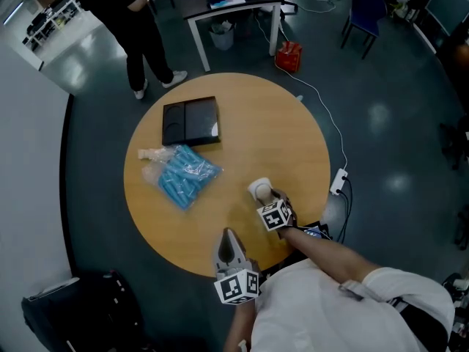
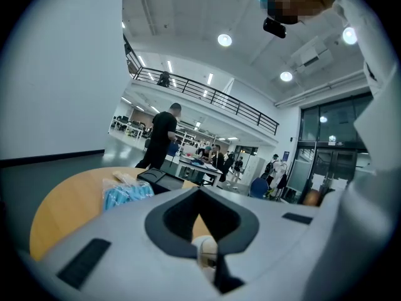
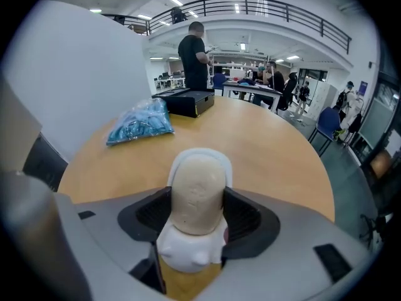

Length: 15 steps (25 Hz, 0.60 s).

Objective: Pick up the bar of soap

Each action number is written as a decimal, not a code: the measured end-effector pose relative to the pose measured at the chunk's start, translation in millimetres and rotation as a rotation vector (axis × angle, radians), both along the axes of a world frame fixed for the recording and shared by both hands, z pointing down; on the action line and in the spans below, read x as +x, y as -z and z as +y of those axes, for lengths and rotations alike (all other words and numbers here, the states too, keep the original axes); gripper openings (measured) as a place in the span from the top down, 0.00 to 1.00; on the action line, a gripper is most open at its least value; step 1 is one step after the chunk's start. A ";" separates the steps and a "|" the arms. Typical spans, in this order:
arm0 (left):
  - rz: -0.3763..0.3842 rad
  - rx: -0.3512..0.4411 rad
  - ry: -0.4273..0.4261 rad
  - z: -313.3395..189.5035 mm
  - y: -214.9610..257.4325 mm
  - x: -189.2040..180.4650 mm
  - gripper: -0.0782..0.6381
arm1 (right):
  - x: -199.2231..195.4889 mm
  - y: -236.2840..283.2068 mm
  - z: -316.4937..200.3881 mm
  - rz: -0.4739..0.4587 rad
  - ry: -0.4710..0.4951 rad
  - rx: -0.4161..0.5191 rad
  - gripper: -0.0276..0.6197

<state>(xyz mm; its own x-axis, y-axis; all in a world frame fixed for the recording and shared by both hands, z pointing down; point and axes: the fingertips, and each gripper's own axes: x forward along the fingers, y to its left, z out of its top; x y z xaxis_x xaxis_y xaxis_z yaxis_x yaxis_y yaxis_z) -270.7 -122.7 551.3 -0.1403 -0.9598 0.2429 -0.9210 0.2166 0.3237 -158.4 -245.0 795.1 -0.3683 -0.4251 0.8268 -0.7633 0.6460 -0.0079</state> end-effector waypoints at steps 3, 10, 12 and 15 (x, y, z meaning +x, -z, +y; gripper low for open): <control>-0.010 0.004 -0.014 -0.3 1.4 2.2 0.88 | -0.2 12.1 1.5 -0.048 0.025 0.016 0.55; -0.022 0.033 -0.028 3.8 13.1 7.8 0.88 | -2.2 137.4 28.5 -0.367 0.196 0.204 0.55; -0.025 0.044 -0.032 4.5 17.3 8.4 0.88 | 5.8 183.7 38.7 -0.456 0.209 0.259 0.55; -0.032 0.062 -0.033 1.6 22.7 9.3 0.88 | 20.2 243.2 47.8 -0.562 0.197 0.329 0.55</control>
